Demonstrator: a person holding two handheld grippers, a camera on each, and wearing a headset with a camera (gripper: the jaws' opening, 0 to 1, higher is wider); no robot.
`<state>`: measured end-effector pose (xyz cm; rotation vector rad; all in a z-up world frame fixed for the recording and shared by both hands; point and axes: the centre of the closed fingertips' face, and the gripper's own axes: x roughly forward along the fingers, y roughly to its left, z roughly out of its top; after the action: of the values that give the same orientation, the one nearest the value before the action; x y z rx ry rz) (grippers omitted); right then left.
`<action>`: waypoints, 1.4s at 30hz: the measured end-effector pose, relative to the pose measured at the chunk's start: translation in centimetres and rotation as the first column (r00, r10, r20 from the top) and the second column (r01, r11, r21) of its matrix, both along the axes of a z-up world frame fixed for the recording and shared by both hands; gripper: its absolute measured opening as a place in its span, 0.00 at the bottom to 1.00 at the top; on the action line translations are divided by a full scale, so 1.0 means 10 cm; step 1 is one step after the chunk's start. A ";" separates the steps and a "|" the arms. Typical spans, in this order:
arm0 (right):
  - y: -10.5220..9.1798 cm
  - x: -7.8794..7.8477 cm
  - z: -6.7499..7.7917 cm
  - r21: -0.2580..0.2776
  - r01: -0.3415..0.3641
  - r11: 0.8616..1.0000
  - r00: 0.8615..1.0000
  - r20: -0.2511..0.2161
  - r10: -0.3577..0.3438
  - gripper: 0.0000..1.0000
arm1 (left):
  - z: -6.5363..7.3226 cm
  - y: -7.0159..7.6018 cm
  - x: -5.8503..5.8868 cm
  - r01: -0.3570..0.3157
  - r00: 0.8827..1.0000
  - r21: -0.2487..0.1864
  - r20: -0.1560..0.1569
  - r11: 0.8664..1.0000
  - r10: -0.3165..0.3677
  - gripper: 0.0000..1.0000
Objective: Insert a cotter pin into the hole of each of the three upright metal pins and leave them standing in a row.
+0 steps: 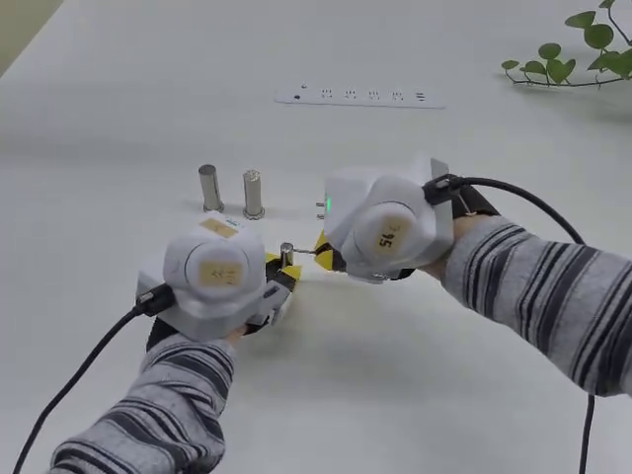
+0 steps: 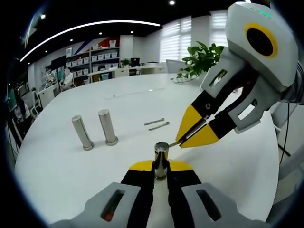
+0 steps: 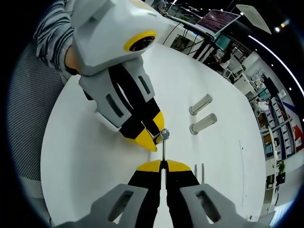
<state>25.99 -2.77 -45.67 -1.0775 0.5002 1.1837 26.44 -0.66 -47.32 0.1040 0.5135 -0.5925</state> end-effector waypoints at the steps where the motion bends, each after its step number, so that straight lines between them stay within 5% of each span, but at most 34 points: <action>1: 0.00 -0.01 0.00 -0.005 -0.005 1.000 1.000 0.001 0.005 0.00 | 0.00 0.00 0.00 0.005 1.000 0.001 0.000 1.000 -0.005 0.06; 15: 0.06 -0.05 0.07 0.029 0.015 0.999 0.999 -0.037 -0.014 0.00 | -0.01 -0.02 0.00 0.023 0.999 -0.023 -0.032 0.999 -0.023 0.06; 24: 0.07 -0.06 0.06 0.056 0.075 0.996 0.994 -0.079 -0.071 0.00 | -0.02 0.01 -0.03 -0.027 0.999 0.010 -0.017 1.000 0.027 0.08; 42: 0.15 -0.06 0.07 0.055 0.023 0.998 0.998 -0.057 -0.020 0.00 | -0.03 0.00 0.00 -0.017 1.000 0.023 -0.006 1.000 0.017 0.05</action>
<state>25.39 -1.23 -44.95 -0.9911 0.5186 1.2048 26.39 -0.65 -47.57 0.1193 0.5272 -0.5703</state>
